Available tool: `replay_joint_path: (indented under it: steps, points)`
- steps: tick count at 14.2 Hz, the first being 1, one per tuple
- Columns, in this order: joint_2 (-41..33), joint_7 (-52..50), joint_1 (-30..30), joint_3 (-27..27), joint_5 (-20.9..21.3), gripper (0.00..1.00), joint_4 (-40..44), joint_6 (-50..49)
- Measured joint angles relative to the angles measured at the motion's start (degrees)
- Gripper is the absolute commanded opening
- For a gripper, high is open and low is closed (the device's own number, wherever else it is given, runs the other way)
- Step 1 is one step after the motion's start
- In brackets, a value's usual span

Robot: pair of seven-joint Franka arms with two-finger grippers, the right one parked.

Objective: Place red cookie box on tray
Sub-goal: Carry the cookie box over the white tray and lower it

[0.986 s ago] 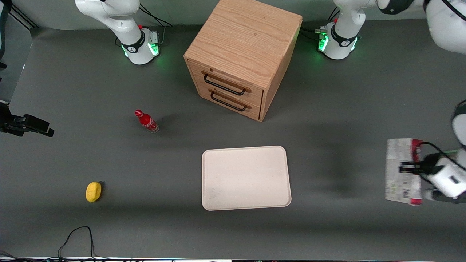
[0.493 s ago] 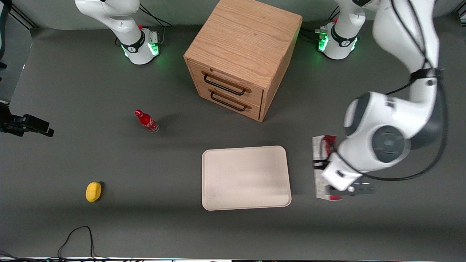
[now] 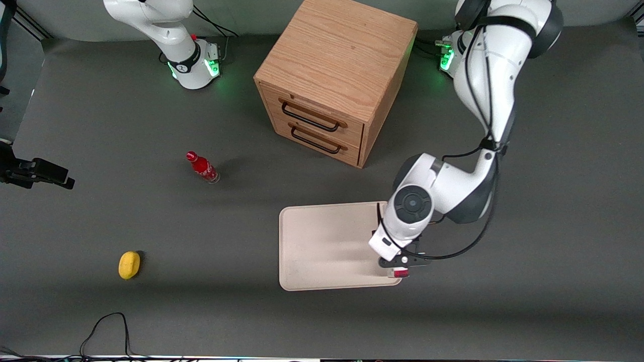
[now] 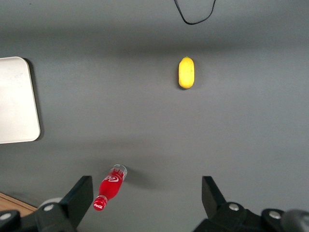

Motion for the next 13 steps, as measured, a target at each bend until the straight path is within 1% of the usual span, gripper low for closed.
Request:
replay_joint_path:
  steps: [1, 2, 6, 9, 11, 13]
  points:
    - [1.0, -0.56, -0.19, 0.01, 0.48, 0.13, -0.02, 0.78]
    - [1.58, -0.78, -0.22, 0.01, 0.61, 0.99, -0.02, 1.28]
    - [1.47, -0.89, -0.27, 0.03, 0.99, 1.0, 0.59, 1.45]
    - [-0.19, -0.89, -0.06, 0.17, 0.98, 1.0, 0.96, 1.43]
    - [-3.84, 0.29, 1.28, 0.56, 0.34, 1.0, 0.98, -0.26]
    - [-9.27, 6.35, 3.79, 2.47, -2.97, 1.0, -0.01, -4.91]
